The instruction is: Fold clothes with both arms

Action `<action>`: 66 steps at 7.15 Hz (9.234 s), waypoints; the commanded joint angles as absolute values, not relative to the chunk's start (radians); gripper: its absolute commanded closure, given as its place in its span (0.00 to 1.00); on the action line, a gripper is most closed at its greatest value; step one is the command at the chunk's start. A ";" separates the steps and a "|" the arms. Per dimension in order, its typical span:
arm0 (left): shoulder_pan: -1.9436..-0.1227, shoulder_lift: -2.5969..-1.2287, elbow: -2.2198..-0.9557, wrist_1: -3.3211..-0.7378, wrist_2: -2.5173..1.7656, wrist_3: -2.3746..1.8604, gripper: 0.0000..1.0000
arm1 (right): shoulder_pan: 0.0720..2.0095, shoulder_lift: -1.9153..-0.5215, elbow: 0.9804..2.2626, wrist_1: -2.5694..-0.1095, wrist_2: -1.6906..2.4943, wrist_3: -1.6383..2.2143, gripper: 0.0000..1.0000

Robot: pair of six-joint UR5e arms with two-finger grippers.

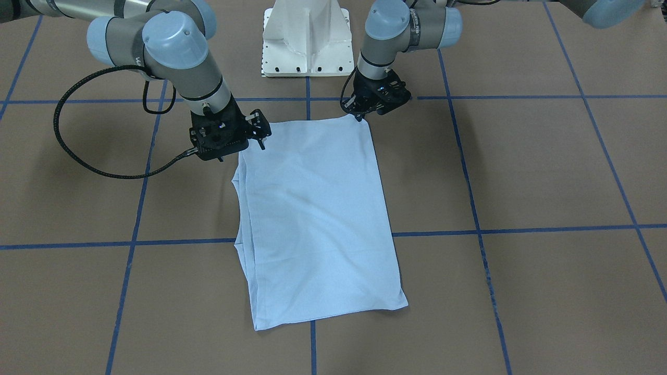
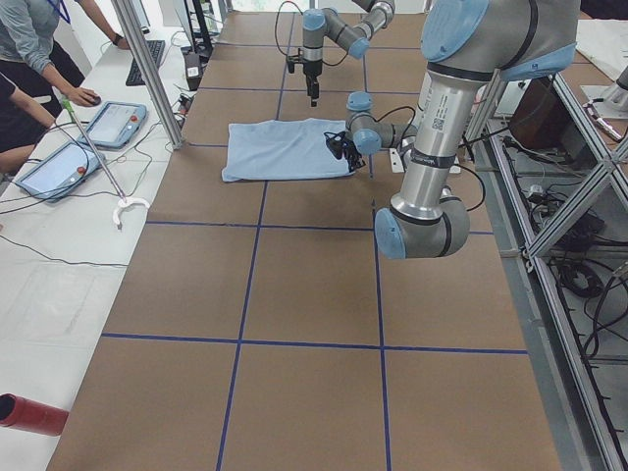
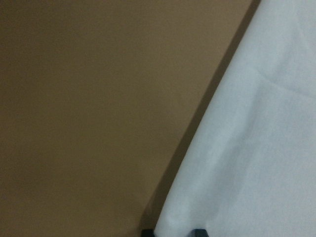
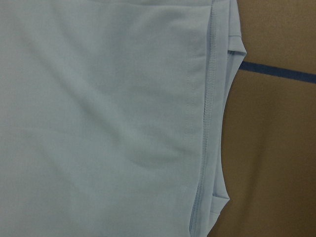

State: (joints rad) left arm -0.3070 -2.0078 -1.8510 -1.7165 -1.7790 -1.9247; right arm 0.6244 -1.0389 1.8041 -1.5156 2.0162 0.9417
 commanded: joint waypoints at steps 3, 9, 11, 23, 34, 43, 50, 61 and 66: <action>-0.305 -2.000 -1.901 -1.704 -1.782 -1.908 1.00 | 0.505 -1.039 1.839 -1.514 1.935 1.322 0.00; -0.292 -2.009 -1.894 -1.704 -1.784 -1.908 1.00 | 0.310 -1.149 1.868 -1.456 1.678 1.890 0.00; -0.290 -2.013 -1.896 -1.704 -1.784 -1.908 1.00 | 0.281 -1.146 1.858 -1.465 1.671 1.902 0.00; -0.291 -2.008 -1.898 -1.704 -1.786 -1.908 1.00 | 0.262 -1.137 1.825 -1.468 1.631 1.891 0.89; -0.163 -1.944 -2.049 -1.671 -1.734 -1.905 1.00 | 0.149 -1.175 2.052 -1.470 1.644 1.893 1.00; -0.279 -1.985 -2.087 -1.583 -1.738 -1.737 1.00 | 0.293 -1.117 1.969 -1.457 1.667 1.844 1.00; -0.469 -2.043 -1.931 -1.689 -1.747 -1.658 1.00 | 0.521 -0.996 1.746 -1.315 1.813 1.816 1.00; -0.784 -2.253 -1.390 -2.000 -1.875 -1.495 0.00 | 0.807 -0.752 1.200 -1.117 1.979 1.558 0.00; -1.071 -2.047 -1.528 -1.982 -2.104 -0.968 0.00 | 0.924 -0.872 1.458 -1.491 2.052 0.868 0.00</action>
State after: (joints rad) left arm -0.9675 -2.1134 -1.5123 -1.9851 -2.0502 -1.1638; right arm 0.8485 -0.7921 1.3686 -1.4254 1.9983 1.0779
